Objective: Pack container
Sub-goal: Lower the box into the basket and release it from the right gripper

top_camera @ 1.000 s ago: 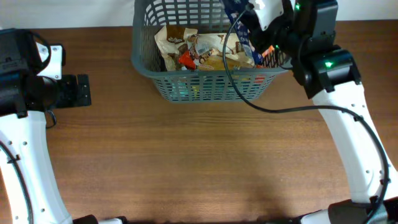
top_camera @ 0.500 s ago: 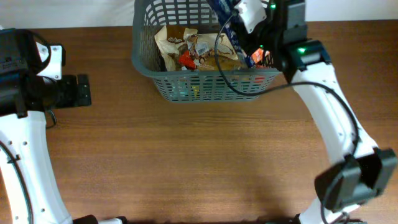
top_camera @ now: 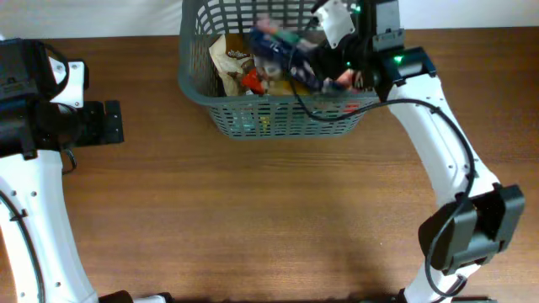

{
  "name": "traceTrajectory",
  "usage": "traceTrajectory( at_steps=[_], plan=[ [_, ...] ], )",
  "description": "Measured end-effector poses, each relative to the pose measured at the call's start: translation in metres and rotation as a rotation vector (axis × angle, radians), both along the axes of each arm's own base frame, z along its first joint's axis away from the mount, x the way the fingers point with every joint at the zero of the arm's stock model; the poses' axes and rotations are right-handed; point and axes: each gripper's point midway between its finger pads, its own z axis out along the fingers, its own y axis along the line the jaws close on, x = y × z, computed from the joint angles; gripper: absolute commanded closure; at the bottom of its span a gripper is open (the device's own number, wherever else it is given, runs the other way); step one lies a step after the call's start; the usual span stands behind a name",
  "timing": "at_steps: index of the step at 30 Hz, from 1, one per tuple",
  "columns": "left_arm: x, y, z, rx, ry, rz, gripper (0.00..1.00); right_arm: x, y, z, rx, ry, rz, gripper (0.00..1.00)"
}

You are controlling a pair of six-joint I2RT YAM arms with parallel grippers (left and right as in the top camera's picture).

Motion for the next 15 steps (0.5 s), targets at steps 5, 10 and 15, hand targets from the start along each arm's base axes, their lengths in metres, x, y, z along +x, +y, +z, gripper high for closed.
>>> traceTrajectory(
  at_steps=[5,10,15],
  plan=[
    [0.0,0.0,0.0,0.0,0.0,0.0,0.01,-0.014,-0.004,0.047,0.006,-0.002,-0.007,0.04],
    [0.0,0.0,0.0,0.0,0.0,0.0,0.01,-0.026,-0.015,0.121,0.071,-0.096,-0.073,0.01],
    [0.0,0.0,0.0,0.0,0.0,0.0,0.01,-0.045,-0.057,0.187,0.167,-0.189,-0.223,0.01]
  ],
)
